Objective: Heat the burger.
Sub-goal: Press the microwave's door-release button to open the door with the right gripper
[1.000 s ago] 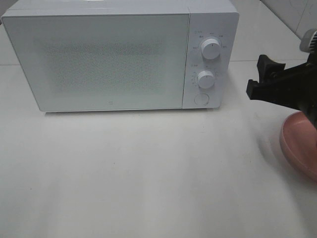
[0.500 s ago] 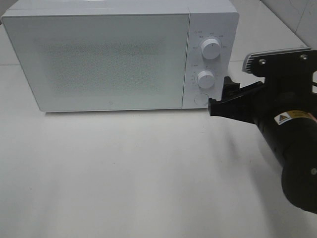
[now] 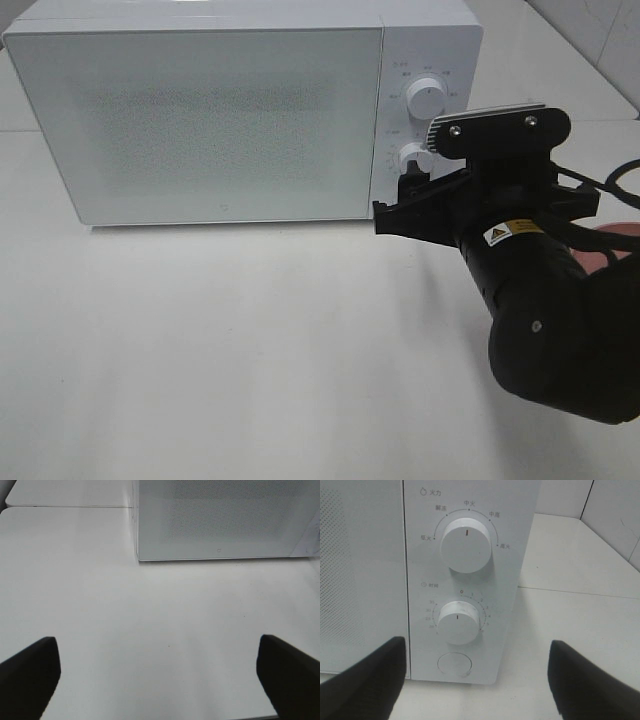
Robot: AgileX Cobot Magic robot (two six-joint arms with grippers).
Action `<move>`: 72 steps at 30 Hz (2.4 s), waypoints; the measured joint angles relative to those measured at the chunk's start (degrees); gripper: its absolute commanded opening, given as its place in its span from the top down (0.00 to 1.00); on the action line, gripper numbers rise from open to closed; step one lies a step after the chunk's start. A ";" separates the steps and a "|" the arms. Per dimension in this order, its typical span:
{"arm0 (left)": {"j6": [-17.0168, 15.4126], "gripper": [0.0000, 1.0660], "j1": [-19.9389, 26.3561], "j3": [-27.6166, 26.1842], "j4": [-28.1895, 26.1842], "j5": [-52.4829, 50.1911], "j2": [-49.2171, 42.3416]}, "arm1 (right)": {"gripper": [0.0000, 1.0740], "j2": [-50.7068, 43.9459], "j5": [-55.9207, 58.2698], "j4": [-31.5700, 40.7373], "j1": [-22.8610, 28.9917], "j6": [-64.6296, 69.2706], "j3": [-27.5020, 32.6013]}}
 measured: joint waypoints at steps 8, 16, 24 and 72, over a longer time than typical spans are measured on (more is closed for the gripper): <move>0.00 0.06 0.00 0.00 0.00 0.00 0.00 | 0.30 2.98 0.00 0.11 0.00 2.58 -0.06; 0.00 0.06 0.00 0.00 0.00 0.00 0.00 | 0.34 3.67 0.46 0.11 0.00 3.67 -0.11; 0.00 0.06 0.00 0.00 0.00 0.00 0.00 | 0.63 3.67 0.46 0.11 0.00 14.32 -0.11; 0.00 0.06 0.00 0.00 0.00 0.00 0.00 | 1.00 8.25 14.50 -12.61 -8.14 95.00 -5.16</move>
